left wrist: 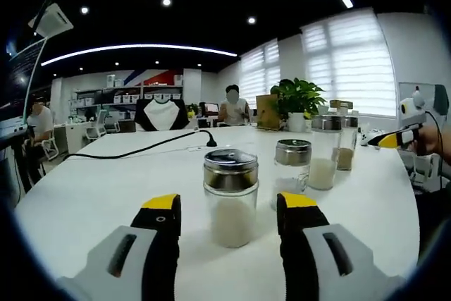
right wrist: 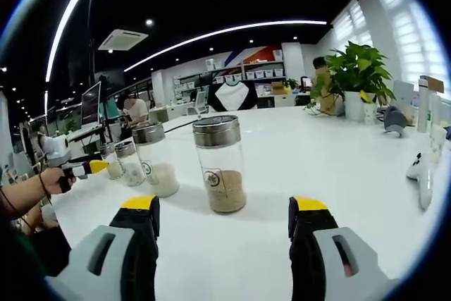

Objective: Rotate the seasoning bottle until the label or dispensing opening points toward the visible target arrow and the bottle remains upright within the marked orientation range

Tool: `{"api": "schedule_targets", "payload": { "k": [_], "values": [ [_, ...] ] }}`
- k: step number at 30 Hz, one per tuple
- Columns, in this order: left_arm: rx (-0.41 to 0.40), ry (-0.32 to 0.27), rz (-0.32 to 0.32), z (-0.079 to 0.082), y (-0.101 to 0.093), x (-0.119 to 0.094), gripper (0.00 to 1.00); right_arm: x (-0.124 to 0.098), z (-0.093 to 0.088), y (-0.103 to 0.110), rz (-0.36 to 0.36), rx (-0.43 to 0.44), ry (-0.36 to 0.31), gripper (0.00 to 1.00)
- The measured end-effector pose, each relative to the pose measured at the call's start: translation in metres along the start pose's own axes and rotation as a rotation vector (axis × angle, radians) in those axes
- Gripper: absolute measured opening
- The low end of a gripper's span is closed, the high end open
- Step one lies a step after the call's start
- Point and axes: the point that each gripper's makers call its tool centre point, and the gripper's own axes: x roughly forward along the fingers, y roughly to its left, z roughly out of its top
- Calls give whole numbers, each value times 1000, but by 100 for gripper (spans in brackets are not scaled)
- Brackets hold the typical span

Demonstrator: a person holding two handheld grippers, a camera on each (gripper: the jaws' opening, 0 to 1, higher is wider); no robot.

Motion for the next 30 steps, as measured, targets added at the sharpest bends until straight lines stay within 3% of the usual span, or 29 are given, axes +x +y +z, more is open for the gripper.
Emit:
{"api": "schedule_targets", "payload": {
  "k": [9,15,18,20,30],
  "values": [
    [6,-38,156,18,8,-8,58,5,7,7,17,-5,-8,76],
    [-19,-32,235,15,9,-6,57,10,9,14,33,-7,-12,76],
    [24,7,263,10,8,-3,57,12,9,18,42,-13,-6,76],
    [28,-10,302,14,12,-3,57,13,10,18,41,-12,-8,76],
    [-3,-15,333,9,13,4,53,11,13,16,32,-8,-14,75]
  ]
}}
